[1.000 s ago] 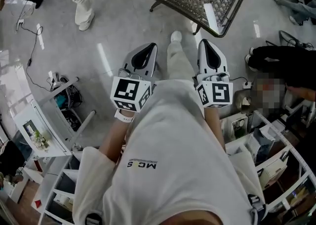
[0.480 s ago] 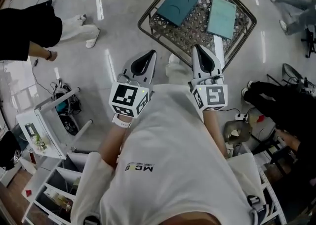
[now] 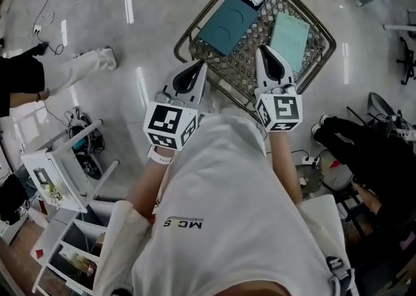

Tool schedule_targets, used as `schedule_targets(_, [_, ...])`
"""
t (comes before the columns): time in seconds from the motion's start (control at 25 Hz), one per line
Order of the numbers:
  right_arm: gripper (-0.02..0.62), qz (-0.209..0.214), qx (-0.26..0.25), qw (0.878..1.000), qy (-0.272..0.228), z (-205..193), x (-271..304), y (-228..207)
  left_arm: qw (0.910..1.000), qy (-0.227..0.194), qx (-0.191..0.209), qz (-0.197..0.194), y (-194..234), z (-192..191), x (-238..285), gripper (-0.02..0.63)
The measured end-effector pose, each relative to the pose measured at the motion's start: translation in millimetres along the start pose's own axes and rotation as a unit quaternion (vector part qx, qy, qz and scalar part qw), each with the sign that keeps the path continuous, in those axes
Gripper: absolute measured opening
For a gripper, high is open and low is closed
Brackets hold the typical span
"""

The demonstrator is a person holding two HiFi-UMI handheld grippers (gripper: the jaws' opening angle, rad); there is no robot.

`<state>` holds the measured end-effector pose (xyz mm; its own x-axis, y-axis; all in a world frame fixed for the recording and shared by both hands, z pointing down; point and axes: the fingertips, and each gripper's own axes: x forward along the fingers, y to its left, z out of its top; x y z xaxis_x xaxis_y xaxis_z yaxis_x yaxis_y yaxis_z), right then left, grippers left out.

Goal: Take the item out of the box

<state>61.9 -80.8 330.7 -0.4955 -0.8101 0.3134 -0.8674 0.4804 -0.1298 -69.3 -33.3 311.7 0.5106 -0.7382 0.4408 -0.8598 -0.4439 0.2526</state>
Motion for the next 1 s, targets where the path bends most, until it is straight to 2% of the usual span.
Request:
schedule_targets(0.2, [0.019,-0.016,-0.033,0.999,0.020,1.2,44.9,-30.0,0.9999,0.005,-0.003,-0.010,14.0,12.4,36.9,0.025])
schedule_targets(0.44, [0.051,-0.023,-0.044,0.997,0.051,-13.2,100.8,-59.6,0.9993,0.026,-0.022,-0.016,36.8,-0.3,78.6,0.025])
schedule_targets(0.6, [0.066,-0.023,-0.063,0.994,0.086,-35.5,142.3,-79.6,0.9988,0.037,-0.027,-0.017,57.5,-12.8,108.0,0.025])
schedule_targets(0.76, [0.071,-0.020,-0.082,0.989,0.120,-57.1,195.2,-84.3,0.9982,0.045,-0.037,-0.015,95.7,-22.7,132.4,0.025])
schedule_targets(1.0, [0.071,-0.007,-0.110,0.977,0.182,-92.9,259.4,-93.8,0.9967,0.061,-0.041,-0.034,124.1,-37.0,169.0,0.025])
